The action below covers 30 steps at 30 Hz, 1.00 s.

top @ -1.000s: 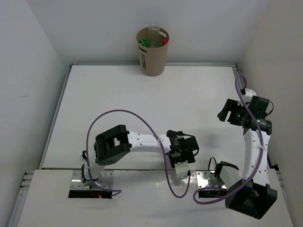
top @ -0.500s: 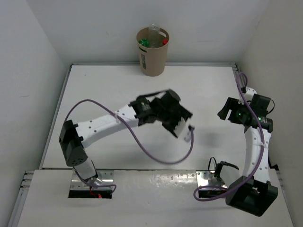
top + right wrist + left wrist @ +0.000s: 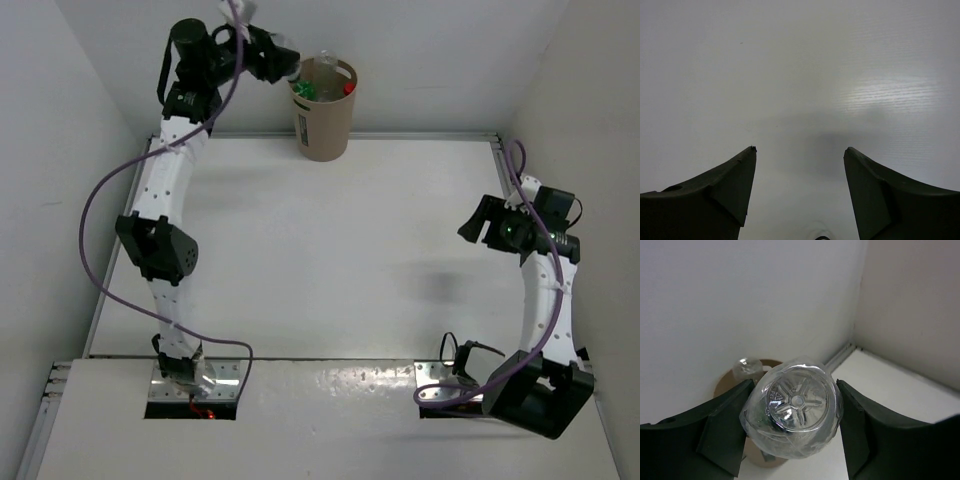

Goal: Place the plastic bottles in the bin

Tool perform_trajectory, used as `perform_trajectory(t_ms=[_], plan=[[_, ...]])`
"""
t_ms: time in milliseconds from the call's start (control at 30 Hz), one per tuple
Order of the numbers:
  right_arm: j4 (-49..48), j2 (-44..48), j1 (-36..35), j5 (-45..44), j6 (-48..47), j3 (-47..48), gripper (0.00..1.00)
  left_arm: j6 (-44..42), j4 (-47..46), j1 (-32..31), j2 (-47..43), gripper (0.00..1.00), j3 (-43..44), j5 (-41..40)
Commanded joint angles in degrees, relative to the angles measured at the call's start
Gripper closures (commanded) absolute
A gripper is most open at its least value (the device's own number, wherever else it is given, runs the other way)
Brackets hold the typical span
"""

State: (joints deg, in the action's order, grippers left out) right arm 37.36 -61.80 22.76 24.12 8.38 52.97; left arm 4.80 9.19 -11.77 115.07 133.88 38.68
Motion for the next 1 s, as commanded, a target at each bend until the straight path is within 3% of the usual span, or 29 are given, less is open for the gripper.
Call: perform_trajectory(t_ms=[0,167,333,967], plan=[[-0.8,-0.5,0.2,1.4,-0.3,2.9,0.30,27.1,-24.8,3.6,4.3,0.78,4.1,3.7],[-0.2,-1.6,0.1,1.4,-0.5,3.1,0.31,40.6,-40.5,6.1,12.5,0.78,6.1,-0.3],[0.0,-3.3,0.1,1.4,-0.2,3.1,0.32,41.2,-44.2,4.2,14.3,0.78,5.8,-1.0],[-0.2,-4.4,0.0,1.8,0.5,2.5,0.33,16.2,-39.9,-4.1,21.3,0.76,5.2,-15.3]])
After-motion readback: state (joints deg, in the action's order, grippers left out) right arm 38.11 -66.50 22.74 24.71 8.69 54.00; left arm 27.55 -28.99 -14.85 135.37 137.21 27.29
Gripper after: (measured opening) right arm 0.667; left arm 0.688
